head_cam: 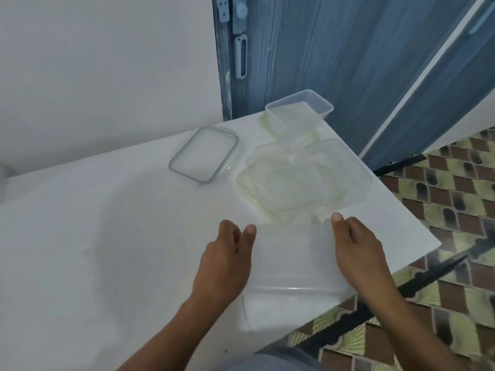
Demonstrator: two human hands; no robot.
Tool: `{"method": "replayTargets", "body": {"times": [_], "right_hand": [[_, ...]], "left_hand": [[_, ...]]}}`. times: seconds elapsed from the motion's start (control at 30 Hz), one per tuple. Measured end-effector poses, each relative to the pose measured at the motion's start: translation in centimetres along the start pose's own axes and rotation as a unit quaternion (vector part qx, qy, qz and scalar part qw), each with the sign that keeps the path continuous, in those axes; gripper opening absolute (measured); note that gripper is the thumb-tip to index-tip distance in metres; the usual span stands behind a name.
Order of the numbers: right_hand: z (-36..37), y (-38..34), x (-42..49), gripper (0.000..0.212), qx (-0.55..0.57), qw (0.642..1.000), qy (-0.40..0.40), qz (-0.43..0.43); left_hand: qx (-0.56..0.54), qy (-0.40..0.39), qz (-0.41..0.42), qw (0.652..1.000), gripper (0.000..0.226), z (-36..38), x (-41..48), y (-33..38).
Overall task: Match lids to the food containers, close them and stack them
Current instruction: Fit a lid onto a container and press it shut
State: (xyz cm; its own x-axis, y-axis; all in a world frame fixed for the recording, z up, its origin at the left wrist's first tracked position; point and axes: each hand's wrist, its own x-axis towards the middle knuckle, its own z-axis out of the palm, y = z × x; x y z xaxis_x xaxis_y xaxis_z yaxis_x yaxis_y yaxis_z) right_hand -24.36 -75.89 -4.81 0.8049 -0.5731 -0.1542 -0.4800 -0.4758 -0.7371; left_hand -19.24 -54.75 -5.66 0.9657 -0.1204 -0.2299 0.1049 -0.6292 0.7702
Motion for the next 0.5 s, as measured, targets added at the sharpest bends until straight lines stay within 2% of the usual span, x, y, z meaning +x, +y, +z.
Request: {"method": "replayTargets", "body": {"times": [0.17,0.37,0.5], "right_hand": [[2.2,-2.1,-1.5,0.050,0.066,0.997,-0.008,-0.027],[8.2,-7.1,-4.6,0.049,0.113,0.988,-0.086,-0.064],[11.8,-9.9,-5.9,0.049,0.126,0.983,-0.107,-0.082]], "left_hand": [[-0.030,0.057,-0.012,0.998,0.034,-2.6,-1.2,-1.7],[-0.086,0.149,-0.067,0.983,0.030,-9.3,-4.0,-6.3],[-0.084,0.200,-0.082,0.973,0.032,-12.4,-5.3,-8.9]]}}
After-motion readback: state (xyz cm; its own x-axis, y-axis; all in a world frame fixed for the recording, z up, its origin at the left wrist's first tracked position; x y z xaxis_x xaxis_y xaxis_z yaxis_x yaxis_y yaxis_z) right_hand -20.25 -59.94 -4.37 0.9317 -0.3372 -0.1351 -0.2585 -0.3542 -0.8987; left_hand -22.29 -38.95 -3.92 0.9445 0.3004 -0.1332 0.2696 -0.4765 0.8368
